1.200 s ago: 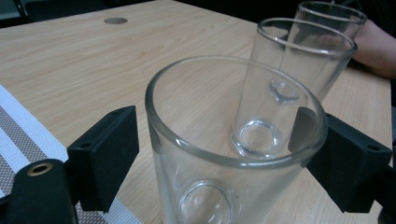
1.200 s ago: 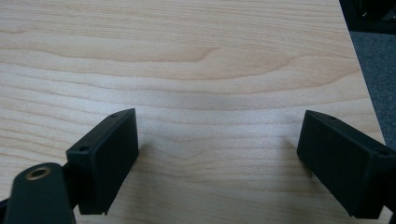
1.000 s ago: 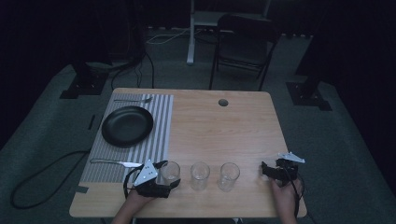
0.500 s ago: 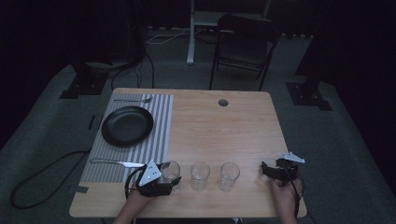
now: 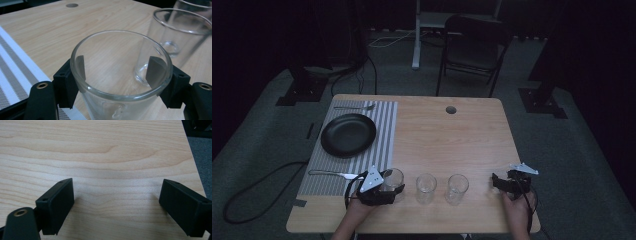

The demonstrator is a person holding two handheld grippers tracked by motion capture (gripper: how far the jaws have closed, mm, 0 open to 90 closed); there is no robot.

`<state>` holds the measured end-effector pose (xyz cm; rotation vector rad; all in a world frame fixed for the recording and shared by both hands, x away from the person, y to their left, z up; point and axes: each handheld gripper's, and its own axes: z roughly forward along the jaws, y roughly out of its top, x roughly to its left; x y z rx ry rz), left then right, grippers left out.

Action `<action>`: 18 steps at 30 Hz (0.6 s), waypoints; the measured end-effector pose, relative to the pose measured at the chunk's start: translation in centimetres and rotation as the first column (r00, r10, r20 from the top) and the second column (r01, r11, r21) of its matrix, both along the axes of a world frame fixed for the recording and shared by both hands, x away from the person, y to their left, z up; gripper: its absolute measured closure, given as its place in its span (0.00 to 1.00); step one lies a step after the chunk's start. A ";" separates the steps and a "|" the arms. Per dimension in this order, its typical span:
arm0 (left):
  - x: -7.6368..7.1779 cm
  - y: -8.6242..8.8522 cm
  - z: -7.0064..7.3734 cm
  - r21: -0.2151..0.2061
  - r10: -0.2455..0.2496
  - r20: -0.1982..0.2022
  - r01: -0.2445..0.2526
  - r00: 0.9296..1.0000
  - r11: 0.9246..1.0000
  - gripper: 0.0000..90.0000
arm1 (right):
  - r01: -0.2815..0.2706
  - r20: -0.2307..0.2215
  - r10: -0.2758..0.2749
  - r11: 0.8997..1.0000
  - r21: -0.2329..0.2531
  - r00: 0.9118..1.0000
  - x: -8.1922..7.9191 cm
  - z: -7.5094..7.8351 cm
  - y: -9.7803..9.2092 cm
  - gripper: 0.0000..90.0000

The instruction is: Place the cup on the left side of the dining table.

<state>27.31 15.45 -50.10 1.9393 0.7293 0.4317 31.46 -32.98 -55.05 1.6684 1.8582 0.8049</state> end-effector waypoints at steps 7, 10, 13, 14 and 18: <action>0.7 0.4 0.9 0.000 0.027 -0.001 -0.027 1.000 1.000 0.33 | 0.000 0.000 0.000 1.000 0.000 1.000 0.0 0.0 0.0 0.14; 1.0 0.6 1.4 0.002 0.038 0.005 -0.038 0.999 0.999 0.33 | 0.000 0.000 0.000 1.000 0.000 1.000 0.0 0.0 0.0 0.14; 1.5 0.9 2.0 0.004 0.064 0.009 -0.064 0.998 0.998 0.33 | 0.000 0.000 0.000 1.000 0.000 1.000 0.0 0.0 0.0 0.14; 1.6 1.1 2.2 0.009 0.074 0.011 -0.074 0.997 0.997 0.33 | -0.001 0.000 0.001 1.000 -0.001 1.000 0.0 0.0 0.0 0.14; 2.2 1.7 2.7 -0.001 0.092 -0.003 -0.092 0.996 0.996 0.33 | 0.000 0.000 0.000 1.000 0.000 1.000 0.0 0.0 0.0 0.14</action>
